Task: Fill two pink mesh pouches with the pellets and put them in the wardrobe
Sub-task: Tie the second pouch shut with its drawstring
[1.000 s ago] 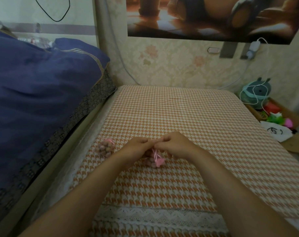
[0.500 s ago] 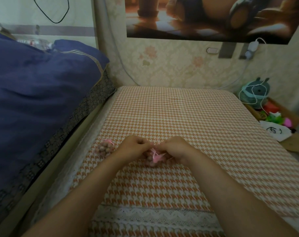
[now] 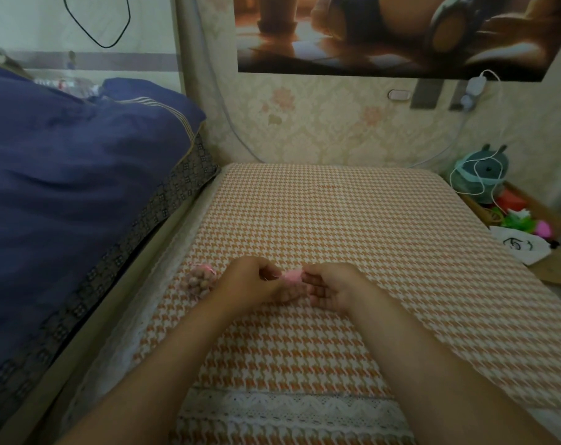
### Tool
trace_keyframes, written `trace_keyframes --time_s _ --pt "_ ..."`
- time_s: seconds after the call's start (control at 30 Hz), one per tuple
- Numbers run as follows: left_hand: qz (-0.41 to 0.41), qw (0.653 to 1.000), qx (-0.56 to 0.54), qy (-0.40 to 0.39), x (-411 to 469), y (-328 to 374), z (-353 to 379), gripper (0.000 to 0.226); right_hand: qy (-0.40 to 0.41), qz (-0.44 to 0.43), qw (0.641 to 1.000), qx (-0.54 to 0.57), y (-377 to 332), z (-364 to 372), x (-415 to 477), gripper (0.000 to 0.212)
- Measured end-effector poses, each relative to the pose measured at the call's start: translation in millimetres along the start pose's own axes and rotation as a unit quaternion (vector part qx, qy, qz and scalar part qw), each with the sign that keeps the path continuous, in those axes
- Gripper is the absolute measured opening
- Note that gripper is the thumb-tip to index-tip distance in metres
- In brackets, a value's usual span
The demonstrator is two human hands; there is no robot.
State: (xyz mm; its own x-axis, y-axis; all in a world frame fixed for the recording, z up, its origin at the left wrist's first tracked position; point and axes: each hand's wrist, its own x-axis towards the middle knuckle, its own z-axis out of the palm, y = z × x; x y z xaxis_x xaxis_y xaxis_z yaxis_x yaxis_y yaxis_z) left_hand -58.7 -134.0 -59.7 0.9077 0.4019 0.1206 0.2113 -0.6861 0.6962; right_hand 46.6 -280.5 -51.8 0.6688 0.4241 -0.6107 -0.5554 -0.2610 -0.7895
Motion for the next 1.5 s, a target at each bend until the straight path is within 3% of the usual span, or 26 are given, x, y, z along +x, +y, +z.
trace_keyframes --time_s 0.17,0.27,0.33,0.47,0.53,0.6,0.67,0.77,0.9,1.1,1.3,1.4,1.5 --pt "-0.037 0.998 0.046 0.030 8.2 -5.4 1.8 0.023 0.076 -0.047 0.993 -0.080 2.3 -1.7 -2.1 0.014" --pt "-0.052 0.995 0.066 0.045 12.9 -7.4 2.2 0.025 0.129 -0.148 0.970 -0.145 5.8 2.0 -1.1 0.009" --pt "-0.057 0.994 0.079 0.050 15.1 -8.5 2.0 0.025 0.139 -0.261 0.921 -0.254 8.7 2.5 -2.3 0.011" --pt "-0.041 0.996 0.067 0.043 16.5 -7.7 2.3 0.021 0.122 -0.447 0.770 -0.438 14.0 9.7 -7.4 0.006" --pt "-0.034 0.997 0.054 0.042 15.3 -7.1 2.6 0.017 0.107 -0.486 0.717 -0.488 16.4 14.6 -5.1 0.007" --pt "-0.025 0.998 0.052 0.040 13.4 -8.3 2.2 0.015 0.111 -0.496 0.689 -0.517 18.9 17.2 -0.9 0.008" --pt "-0.023 0.998 0.042 0.033 11.3 -10.5 0.5 0.014 0.122 -0.493 0.686 -0.521 20.2 18.0 1.6 0.008" --pt "-0.022 0.999 0.032 0.028 9.2 -14.6 -0.5 0.014 0.133 -0.467 0.709 -0.511 20.6 19.8 2.7 0.011" --pt "-0.014 0.998 0.028 0.055 3.2 -18.8 2.3 0.033 0.135 -0.457 0.715 -0.512 19.9 23.0 4.2 0.012" --pt "0.092 0.985 0.060 0.133 -10.1 -12.3 11.2 0.020 0.131 -0.440 0.737 -0.496 20.1 25.5 3.9 0.011" --pt "-0.014 0.984 -0.114 0.138 4.4 -8.9 25.1 0.019 0.077 -0.397 0.821 -0.403 18.2 17.1 3.1 0.011" --pt "-0.044 0.974 -0.183 0.128 13.5 -11.1 29.1 0.016 0.076 -0.407 0.816 -0.403 15.7 11.8 5.7 0.011" --pt "-0.033 0.977 -0.169 0.128 16.7 -12.5 32.5 0.014 0.062 -0.414 0.801 -0.428 13.6 8.3 6.3 0.013"
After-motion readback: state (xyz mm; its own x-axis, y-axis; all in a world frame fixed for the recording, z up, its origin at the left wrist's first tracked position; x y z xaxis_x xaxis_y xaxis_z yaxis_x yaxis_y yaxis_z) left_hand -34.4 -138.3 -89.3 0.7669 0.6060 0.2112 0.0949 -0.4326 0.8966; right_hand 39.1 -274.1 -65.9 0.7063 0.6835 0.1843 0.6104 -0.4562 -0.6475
